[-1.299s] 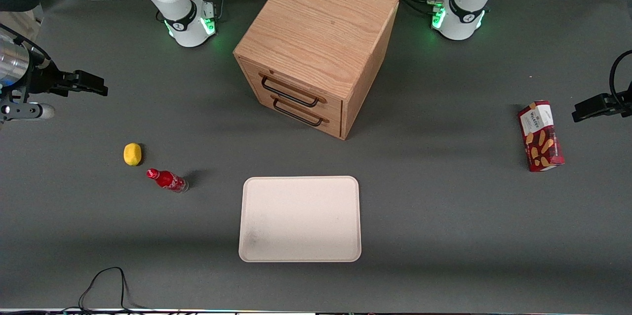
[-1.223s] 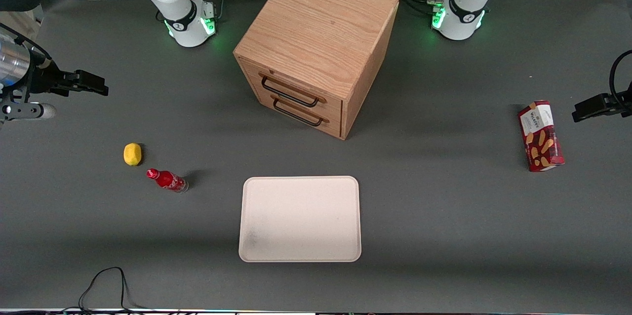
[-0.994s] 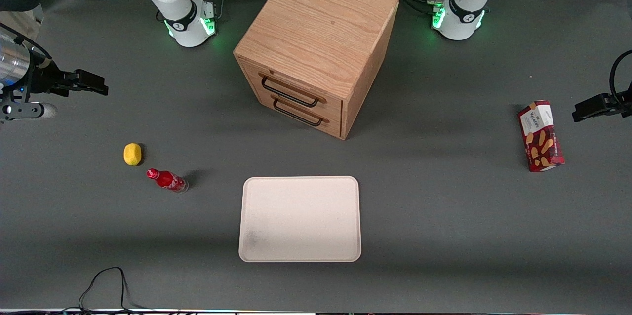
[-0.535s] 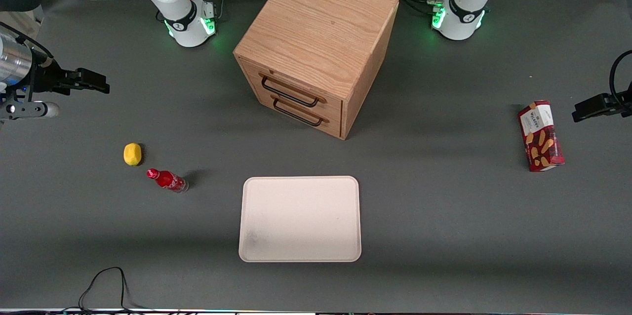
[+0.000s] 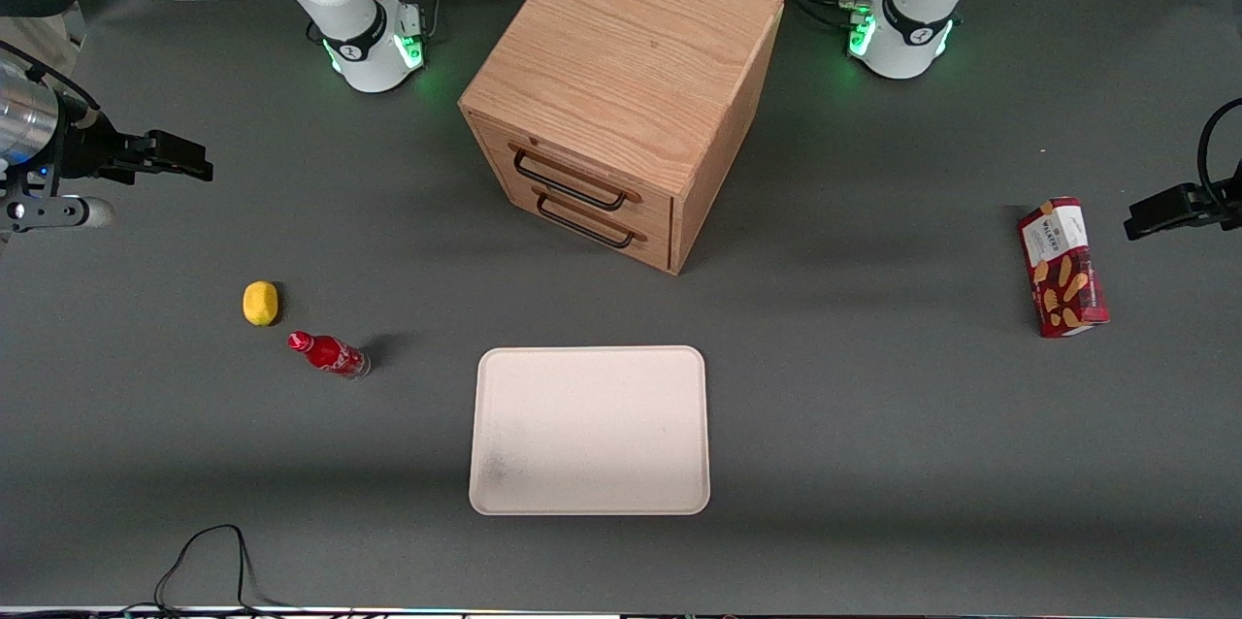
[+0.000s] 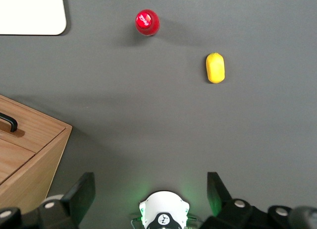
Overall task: Place coke bottle on tray
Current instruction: 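Move the open right gripper down toward the red Coca-Cola bottle, then close the right gripper around the red bottle's neck, then lift the red bottle with the right gripper, then carry the bottle over the white tray and lower it onto the tray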
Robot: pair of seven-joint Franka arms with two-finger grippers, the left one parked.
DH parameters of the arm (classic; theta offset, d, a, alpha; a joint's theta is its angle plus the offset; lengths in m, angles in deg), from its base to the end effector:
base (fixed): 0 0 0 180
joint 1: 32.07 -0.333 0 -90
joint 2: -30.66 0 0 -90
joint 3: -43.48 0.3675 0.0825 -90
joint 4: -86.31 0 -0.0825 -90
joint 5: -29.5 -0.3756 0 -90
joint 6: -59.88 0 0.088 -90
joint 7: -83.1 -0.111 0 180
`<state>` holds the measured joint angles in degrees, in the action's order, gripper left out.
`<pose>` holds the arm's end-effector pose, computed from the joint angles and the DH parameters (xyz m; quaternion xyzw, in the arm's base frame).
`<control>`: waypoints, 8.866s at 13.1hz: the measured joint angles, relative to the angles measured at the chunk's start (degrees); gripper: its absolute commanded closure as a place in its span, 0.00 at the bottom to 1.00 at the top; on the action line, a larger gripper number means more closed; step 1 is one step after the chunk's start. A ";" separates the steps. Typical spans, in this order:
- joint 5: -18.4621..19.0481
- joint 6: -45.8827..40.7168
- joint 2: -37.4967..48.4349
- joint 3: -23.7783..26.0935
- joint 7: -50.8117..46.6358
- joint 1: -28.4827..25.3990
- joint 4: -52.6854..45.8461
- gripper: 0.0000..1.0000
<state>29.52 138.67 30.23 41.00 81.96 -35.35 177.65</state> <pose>0.5240 0.0074 0.6428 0.9936 -0.0030 -0.1130 0.0022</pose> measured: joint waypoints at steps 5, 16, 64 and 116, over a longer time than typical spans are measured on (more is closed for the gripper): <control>0.00 -1.38 -3.58 0.00 0.00 0.00 -5.16 0.00; -0.07 4.06 -14.47 0.13 0.15 -0.02 -11.38 0.00; -0.24 35.48 -22.04 1.14 5.05 -0.98 7.56 1.00; 4.01 32.26 -52.80 9.81 -30.87 -12.83 -39.57 0.00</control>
<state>33.53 170.93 -22.57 50.81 51.09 -48.18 138.08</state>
